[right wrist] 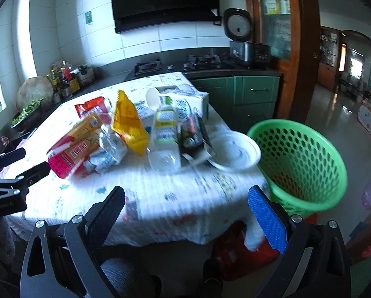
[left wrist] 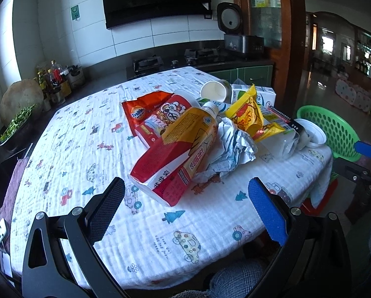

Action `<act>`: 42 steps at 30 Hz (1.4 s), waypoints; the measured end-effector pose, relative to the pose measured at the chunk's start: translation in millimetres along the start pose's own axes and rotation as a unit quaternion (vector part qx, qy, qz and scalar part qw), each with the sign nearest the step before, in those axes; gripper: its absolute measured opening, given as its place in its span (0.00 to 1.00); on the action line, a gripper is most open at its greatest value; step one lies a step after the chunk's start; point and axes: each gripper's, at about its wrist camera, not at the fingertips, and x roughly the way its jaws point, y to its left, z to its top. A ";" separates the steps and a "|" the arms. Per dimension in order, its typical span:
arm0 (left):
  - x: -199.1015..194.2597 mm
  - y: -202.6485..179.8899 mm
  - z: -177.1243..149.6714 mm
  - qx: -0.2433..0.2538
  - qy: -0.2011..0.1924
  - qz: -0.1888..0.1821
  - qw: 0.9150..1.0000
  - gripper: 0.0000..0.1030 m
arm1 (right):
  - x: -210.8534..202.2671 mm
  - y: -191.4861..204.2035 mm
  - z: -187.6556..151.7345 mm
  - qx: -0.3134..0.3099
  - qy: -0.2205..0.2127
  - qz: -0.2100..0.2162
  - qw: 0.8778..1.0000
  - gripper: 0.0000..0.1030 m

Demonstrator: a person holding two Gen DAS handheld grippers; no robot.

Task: Collect trash
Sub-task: 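Reach the right tool to the yellow chip bag and grasp it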

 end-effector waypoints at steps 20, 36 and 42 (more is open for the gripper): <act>9.7 45.4 17.3 -0.026 0.000 0.017 1.000 0.92 | 88.1 61.0 83.6 -0.082 0.007 0.082 0.993 0.74; 31.8 55.7 31.4 -0.037 0.012 0.008 0.999 0.89 | 122.4 55.1 92.8 -0.058 0.043 0.105 0.992 0.21; 33.9 53.2 33.9 -0.040 0.012 0.004 0.999 0.85 | 107.7 48.2 95.9 -0.050 0.024 0.105 0.993 0.15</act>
